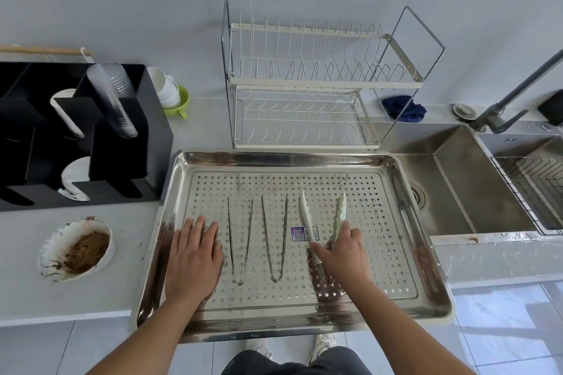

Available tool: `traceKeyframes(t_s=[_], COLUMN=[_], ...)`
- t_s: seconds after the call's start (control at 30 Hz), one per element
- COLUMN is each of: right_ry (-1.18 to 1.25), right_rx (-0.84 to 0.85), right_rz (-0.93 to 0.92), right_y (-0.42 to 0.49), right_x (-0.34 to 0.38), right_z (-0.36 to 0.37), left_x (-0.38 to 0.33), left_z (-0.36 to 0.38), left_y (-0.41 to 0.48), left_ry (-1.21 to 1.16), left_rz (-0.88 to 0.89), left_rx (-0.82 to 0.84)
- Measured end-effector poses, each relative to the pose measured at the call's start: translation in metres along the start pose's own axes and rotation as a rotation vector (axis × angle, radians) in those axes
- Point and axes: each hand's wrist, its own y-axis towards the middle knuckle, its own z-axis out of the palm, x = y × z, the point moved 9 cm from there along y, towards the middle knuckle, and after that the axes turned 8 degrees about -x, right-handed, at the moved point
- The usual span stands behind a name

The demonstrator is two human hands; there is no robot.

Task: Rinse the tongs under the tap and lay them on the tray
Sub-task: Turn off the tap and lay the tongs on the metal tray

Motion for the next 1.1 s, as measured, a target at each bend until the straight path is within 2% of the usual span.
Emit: traceKeyframes(t_s=[1.1], right_ry=[-0.008], right_rx=[0.026], right_rz=[0.006], right_y=[-0.0025], right_x=[-0.0082], right_z=[0.0052], left_x=[0.0028], left_z=[0.0055], left_y=[0.0003], left_ry=[0.017], left_rz=[-0.003], left_rx=[0.005])
